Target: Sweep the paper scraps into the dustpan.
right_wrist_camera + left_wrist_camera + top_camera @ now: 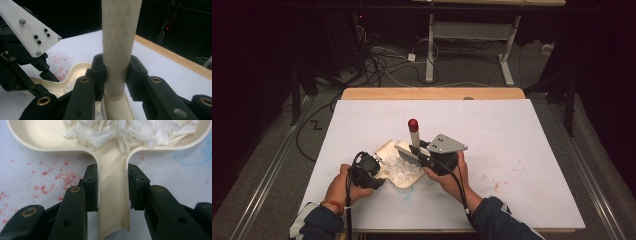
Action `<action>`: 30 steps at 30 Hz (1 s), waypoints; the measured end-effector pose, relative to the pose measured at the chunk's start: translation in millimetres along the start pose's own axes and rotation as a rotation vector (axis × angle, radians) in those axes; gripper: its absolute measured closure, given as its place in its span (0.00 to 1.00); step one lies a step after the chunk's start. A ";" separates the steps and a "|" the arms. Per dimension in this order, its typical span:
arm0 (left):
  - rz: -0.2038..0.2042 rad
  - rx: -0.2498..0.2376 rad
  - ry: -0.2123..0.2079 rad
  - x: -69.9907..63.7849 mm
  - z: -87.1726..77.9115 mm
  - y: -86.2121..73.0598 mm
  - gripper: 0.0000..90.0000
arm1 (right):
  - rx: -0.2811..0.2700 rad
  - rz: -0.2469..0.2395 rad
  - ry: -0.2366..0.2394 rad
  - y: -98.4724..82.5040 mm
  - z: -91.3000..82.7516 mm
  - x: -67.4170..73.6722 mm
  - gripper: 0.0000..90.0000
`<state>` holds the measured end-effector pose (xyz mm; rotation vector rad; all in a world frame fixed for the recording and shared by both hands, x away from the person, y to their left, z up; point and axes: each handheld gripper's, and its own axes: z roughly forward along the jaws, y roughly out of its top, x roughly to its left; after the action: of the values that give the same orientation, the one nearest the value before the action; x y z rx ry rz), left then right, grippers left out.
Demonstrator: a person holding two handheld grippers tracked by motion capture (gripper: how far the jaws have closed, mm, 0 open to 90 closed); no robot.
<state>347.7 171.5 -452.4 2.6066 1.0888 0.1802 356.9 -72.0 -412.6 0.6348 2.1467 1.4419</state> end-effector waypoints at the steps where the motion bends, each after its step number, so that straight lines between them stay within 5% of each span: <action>1: 0.002 0.001 0.002 0.0 0.2 0.1 0.70 | -0.004 0.006 0.001 0.8 0.4 -1.2 0.79; 17: 0.002 0.002 -0.003 0.9 0.4 -0.1 0.70 | -0.044 0.039 -0.010 11.2 -9.1 -24.0 0.79; 25: 0.002 -0.003 -0.003 1.4 0.5 -0.5 0.70 | 0.052 -0.014 -0.040 3.0 -13.9 -28.1 0.79; 30: 0.003 0.002 -0.001 0.8 0.5 0.0 0.71 | 0.077 0.034 0.011 -3.3 -15.4 -22.7 0.79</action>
<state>348.4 171.9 -452.9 2.6098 1.0861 0.1789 364.7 -98.0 -407.7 0.6954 2.2194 1.3883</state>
